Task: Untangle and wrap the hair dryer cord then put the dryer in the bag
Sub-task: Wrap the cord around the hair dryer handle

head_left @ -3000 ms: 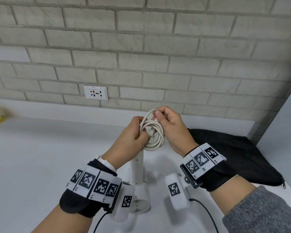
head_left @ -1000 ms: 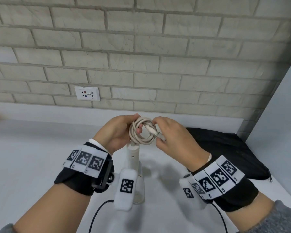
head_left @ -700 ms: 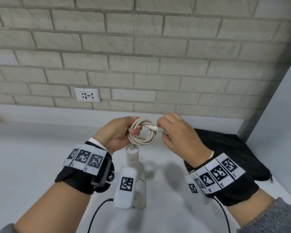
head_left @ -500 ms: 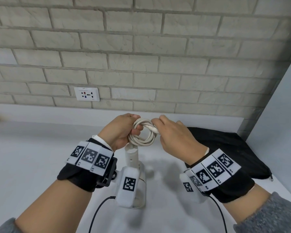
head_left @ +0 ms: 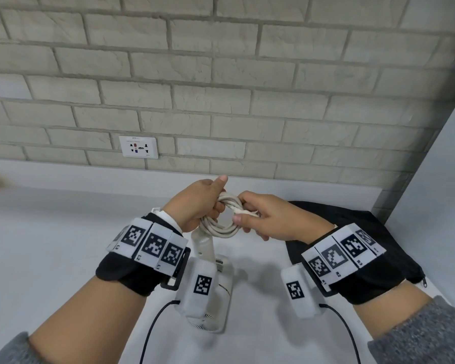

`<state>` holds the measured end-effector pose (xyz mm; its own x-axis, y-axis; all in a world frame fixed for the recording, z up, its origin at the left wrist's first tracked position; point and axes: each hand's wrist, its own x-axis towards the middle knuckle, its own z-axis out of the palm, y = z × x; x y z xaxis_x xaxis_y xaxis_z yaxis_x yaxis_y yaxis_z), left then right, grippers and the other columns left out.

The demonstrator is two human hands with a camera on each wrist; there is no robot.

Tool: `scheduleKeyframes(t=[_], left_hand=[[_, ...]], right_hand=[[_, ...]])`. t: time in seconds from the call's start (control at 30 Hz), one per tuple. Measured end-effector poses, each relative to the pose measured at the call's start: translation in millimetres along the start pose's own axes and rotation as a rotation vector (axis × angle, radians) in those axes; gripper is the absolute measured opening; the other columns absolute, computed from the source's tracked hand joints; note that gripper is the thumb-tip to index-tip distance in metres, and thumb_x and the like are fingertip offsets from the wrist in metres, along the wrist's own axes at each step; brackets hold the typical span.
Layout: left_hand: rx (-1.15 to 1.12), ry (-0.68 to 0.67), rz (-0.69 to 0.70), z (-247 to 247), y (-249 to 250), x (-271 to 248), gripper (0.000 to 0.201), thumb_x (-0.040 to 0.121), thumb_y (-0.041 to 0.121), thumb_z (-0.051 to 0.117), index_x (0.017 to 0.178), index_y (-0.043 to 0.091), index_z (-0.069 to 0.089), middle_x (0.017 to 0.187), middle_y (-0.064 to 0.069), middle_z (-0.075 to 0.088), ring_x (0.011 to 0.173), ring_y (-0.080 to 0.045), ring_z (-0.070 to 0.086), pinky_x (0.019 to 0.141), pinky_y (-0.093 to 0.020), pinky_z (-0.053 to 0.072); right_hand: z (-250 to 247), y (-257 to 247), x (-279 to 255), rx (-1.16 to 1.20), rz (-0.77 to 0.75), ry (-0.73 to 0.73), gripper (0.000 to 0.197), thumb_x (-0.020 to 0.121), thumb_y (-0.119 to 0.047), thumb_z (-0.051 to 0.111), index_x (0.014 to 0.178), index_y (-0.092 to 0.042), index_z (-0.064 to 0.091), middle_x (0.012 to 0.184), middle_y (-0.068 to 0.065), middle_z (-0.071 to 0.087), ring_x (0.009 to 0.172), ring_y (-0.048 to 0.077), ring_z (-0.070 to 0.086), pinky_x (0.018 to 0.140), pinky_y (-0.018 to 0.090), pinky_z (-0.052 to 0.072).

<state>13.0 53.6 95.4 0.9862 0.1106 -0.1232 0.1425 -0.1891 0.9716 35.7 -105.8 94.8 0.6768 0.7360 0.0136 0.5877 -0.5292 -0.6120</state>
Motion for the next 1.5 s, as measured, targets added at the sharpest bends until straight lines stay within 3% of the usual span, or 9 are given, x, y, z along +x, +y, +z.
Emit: scheduleKeyframes(t=[0.17, 0.33, 0.43, 0.57, 0.83, 1.1, 1.2, 1.33, 1.5], left_hand=[[-0.159, -0.302, 0.067, -8, -5, -5, 0.035, 0.083, 0.045, 0.051, 0.086, 0.011, 0.053, 0.053, 0.004, 0.049, 0.043, -0.005, 0.045, 0.047, -0.018, 0.039], [-0.045, -0.224, 0.254, -3, -38, -19, 0.036, 0.086, 0.028, 0.055, 0.113, 0.005, 0.056, 0.1, -0.002, 0.068, 0.094, -0.011, 0.064, 0.085, -0.021, 0.05], [-0.058, -0.09, 0.342, 13, -48, -25, 0.026, 0.093, 0.024, 0.046, 0.102, 0.003, 0.059, 0.088, -0.001, 0.066, 0.075, -0.005, 0.063, 0.071, -0.013, 0.049], [-0.119, 0.003, 0.369, 12, -48, -21, 0.024, 0.095, 0.026, 0.042, 0.089, 0.009, 0.057, 0.068, 0.002, 0.06, 0.054, -0.008, 0.054, 0.061, -0.022, 0.046], [-0.088, -0.07, 0.33, 8, -40, -6, 0.029, 0.097, 0.025, 0.037, 0.08, 0.008, 0.052, 0.045, 0.004, 0.054, 0.041, -0.007, 0.047, 0.045, -0.014, 0.038], [-0.136, -0.133, 0.208, 5, -39, 4, 0.032, 0.096, 0.028, 0.039, 0.078, 0.009, 0.057, 0.042, 0.001, 0.053, 0.038, -0.011, 0.049, 0.042, -0.019, 0.042], [-0.12, -0.157, 0.137, 2, -33, 4, 0.03, 0.095, 0.033, 0.041, 0.092, 0.008, 0.057, 0.063, -0.004, 0.059, 0.05, -0.011, 0.057, 0.054, -0.02, 0.049], [0.272, -0.163, -0.043, -7, -38, -2, 0.048, 0.087, 0.048, 0.048, 0.12, 0.014, 0.048, 0.109, -0.006, 0.062, 0.09, -0.019, 0.061, 0.083, -0.035, 0.051], [1.014, -0.371, -0.072, -2, -49, -23, 0.083, 0.078, 0.048, 0.064, 0.143, 0.028, 0.015, 0.128, -0.001, 0.053, 0.111, -0.018, 0.053, 0.091, -0.028, 0.041]], right_hand=[[3, 9, 2, 0.158, 0.06, 0.057, 0.014, 0.094, -0.018, 0.046, 0.103, -0.008, 0.049, 0.075, -0.001, 0.06, 0.049, 0.019, 0.054, 0.05, 0.026, 0.043], [7, 16, 3, 0.253, 0.196, 0.169, 0.011, 0.092, -0.016, 0.043, 0.095, -0.007, 0.05, 0.066, 0.005, 0.058, 0.044, 0.019, 0.055, 0.044, 0.022, 0.043], [14, 16, 6, 0.346, 0.226, 0.204, 0.015, 0.092, -0.014, 0.043, 0.098, -0.003, 0.05, 0.061, 0.01, 0.058, 0.044, 0.019, 0.058, 0.044, 0.025, 0.045], [22, 17, 5, 0.597, 0.197, 0.154, 0.012, 0.094, -0.014, 0.045, 0.097, -0.003, 0.05, 0.065, 0.012, 0.057, 0.043, 0.015, 0.061, 0.046, 0.024, 0.046], [25, 20, -2, 0.892, 0.151, 0.062, 0.025, 0.095, -0.009, 0.043, 0.118, 0.0, 0.048, 0.089, 0.014, 0.065, 0.068, 0.019, 0.066, 0.051, 0.025, 0.05], [27, 22, 0, 0.977, 0.079, 0.116, 0.037, 0.092, 0.001, 0.044, 0.129, -0.005, 0.042, 0.083, 0.014, 0.06, 0.057, 0.018, 0.063, 0.048, 0.019, 0.049], [25, 27, 4, 1.041, 0.141, 0.151, 0.033, 0.092, -0.001, 0.046, 0.124, -0.003, 0.046, 0.084, 0.015, 0.061, 0.058, 0.019, 0.061, 0.047, 0.02, 0.05], [23, 46, 6, 1.144, 0.287, 0.284, 0.028, 0.093, -0.005, 0.046, 0.12, 0.0, 0.048, 0.09, 0.013, 0.06, 0.058, 0.02, 0.063, 0.051, 0.021, 0.048], [37, 75, 8, 1.273, 0.34, 0.511, 0.026, 0.094, -0.001, 0.039, 0.117, -0.007, 0.05, 0.096, 0.007, 0.056, 0.057, 0.011, 0.063, 0.07, 0.029, 0.047]])
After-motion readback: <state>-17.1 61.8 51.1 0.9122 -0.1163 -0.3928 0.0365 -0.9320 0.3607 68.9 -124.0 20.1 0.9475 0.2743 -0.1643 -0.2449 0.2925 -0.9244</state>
